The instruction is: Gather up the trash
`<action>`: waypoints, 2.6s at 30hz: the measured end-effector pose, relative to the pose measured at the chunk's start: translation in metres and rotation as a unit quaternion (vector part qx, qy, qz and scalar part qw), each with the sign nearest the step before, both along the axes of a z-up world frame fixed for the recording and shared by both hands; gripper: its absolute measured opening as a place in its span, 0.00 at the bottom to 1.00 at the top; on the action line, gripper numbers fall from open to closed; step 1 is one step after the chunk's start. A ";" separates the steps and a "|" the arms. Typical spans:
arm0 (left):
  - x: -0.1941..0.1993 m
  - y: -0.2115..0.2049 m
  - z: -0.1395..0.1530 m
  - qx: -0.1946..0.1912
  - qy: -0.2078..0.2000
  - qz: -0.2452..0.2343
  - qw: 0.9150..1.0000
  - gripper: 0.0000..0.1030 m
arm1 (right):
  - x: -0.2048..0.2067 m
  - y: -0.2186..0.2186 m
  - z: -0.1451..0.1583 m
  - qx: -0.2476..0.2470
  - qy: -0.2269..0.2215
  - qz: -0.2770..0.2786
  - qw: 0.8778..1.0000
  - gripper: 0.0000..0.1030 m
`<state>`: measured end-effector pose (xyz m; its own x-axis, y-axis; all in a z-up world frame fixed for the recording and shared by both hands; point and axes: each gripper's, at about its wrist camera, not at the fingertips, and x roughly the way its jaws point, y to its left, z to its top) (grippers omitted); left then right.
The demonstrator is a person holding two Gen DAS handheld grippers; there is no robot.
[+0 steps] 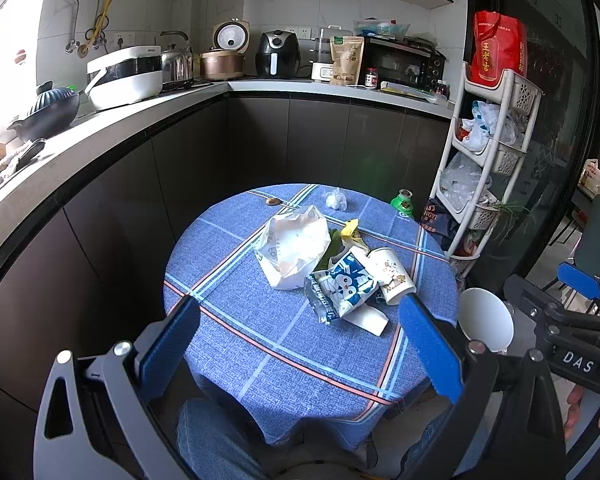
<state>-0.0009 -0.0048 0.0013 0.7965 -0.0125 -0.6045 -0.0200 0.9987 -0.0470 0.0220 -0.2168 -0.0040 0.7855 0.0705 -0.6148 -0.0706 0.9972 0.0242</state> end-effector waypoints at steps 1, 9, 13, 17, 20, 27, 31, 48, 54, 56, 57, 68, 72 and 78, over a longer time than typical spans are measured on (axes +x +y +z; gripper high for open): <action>0.000 -0.001 0.000 0.000 0.000 0.000 1.000 0.97 | 0.000 0.000 0.000 0.000 0.000 0.000 1.000 0.92; -0.004 -0.002 0.005 -0.002 0.000 0.000 1.000 0.96 | 0.000 0.001 0.000 -0.001 0.000 0.000 1.000 0.92; -0.003 0.002 0.003 -0.003 0.000 0.000 1.000 0.96 | 0.000 0.001 0.001 -0.001 0.000 0.000 1.000 0.92; -0.004 -0.002 0.005 -0.003 0.000 0.000 1.000 0.97 | 0.000 0.002 0.001 -0.002 -0.001 0.000 1.000 0.92; -0.004 -0.007 0.007 -0.003 0.000 -0.001 1.000 0.96 | 0.000 0.002 0.001 -0.002 -0.001 0.000 1.000 0.92; -0.001 -0.002 0.003 -0.004 -0.001 0.000 1.000 0.96 | 0.000 0.002 0.002 -0.003 0.000 0.000 1.000 0.92; -0.001 -0.009 0.005 -0.004 -0.001 0.000 1.000 0.96 | 0.000 0.002 0.002 -0.003 -0.001 0.000 1.000 0.92; -0.002 -0.006 0.005 -0.004 0.000 0.000 1.000 0.96 | 0.001 0.002 0.001 -0.005 0.000 0.000 1.000 0.92; -0.001 0.001 0.003 -0.006 -0.001 0.000 1.000 0.96 | 0.001 0.001 0.001 -0.005 0.000 0.000 1.000 0.92; -0.001 0.000 0.003 -0.006 -0.001 0.000 1.000 0.97 | 0.001 0.002 0.001 -0.005 0.000 -0.001 1.000 0.92; -0.002 -0.001 0.004 -0.006 -0.001 -0.001 1.000 0.96 | 0.001 0.002 0.000 -0.005 -0.001 -0.001 1.000 0.92; -0.002 -0.006 0.005 -0.006 -0.002 -0.001 1.000 0.96 | 0.000 0.001 0.001 -0.005 -0.001 -0.001 1.000 0.92; -0.002 -0.004 0.004 -0.007 -0.002 -0.001 1.000 0.96 | 0.000 0.002 0.001 -0.005 0.000 -0.001 1.000 0.92; -0.002 -0.004 0.004 -0.007 -0.002 -0.001 1.000 0.96 | 0.001 0.003 0.001 -0.006 -0.001 -0.001 1.000 0.92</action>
